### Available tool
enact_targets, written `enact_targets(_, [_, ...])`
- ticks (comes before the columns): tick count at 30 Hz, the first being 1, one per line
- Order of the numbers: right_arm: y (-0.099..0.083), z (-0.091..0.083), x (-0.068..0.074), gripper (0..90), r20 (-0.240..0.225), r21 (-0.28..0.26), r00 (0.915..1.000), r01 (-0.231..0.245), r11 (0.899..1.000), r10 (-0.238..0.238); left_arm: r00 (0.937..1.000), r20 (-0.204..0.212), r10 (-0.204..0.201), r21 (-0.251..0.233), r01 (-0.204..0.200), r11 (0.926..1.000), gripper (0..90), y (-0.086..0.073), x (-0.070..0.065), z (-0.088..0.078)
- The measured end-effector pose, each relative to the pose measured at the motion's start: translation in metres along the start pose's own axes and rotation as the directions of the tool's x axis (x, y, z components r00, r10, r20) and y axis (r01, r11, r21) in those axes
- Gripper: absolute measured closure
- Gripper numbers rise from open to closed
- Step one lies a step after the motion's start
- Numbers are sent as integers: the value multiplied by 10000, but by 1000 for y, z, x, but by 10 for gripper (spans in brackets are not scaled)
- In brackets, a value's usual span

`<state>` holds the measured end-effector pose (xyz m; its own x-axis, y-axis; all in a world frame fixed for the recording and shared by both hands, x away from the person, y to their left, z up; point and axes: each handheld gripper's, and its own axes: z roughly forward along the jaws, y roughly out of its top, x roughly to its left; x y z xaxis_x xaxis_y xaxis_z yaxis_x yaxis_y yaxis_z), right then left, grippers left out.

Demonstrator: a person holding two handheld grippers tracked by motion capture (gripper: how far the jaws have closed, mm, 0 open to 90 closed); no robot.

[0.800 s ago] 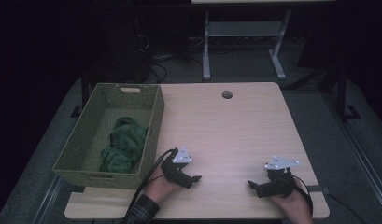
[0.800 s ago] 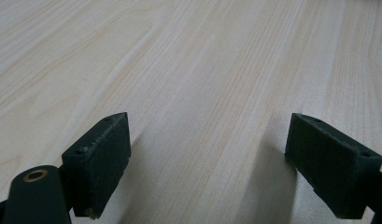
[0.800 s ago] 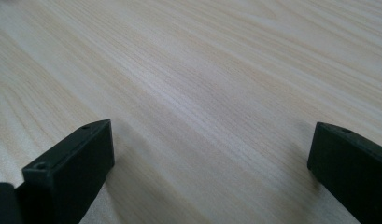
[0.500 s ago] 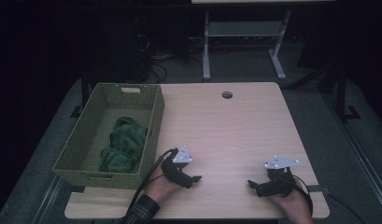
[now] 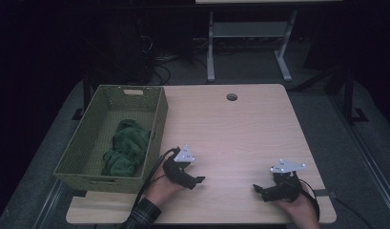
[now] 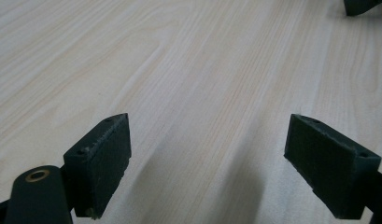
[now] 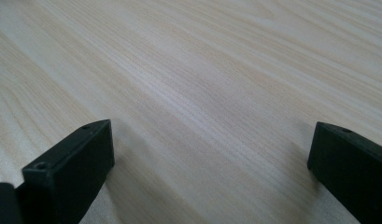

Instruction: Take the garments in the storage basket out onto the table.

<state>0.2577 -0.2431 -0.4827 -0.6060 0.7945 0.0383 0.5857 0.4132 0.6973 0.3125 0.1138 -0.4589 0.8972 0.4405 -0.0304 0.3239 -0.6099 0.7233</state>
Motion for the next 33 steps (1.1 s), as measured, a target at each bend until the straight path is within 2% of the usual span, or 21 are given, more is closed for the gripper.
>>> enact_targets(1, [0, 0, 0, 2, 1, -11, 10000, 17, 10000, -17, 9999, 117, 7, 47, -7, 10000, 140, 2, -1, -1])
enact_targets(8, [0, 0, 0, 2, -1, -15, 10000, 14, 10000, -14, 9996, 132, 237, 406, -242, 9989, 140, 10, -4, -7])
enact_targets(16, [0, 0, 0, 2, -3, -24, 10000, 18, 10000, -18, 9997, 175, 180, 406, -187, 9990, 140, 19, -4, -14])
enact_targets(26, [0, 0, 0, 2, 5, -17, 10000, 15, 10000, -15, 9997, 208, 88, 137, -90, 9999, 140, 30, -5, -27])
enact_targets(33, [0, 0, 0, 2, -3, -12, 10000, -14, 10000, 14, 9994, 270, 193, 178, -197, 9996, 144, 38, -6, -35])
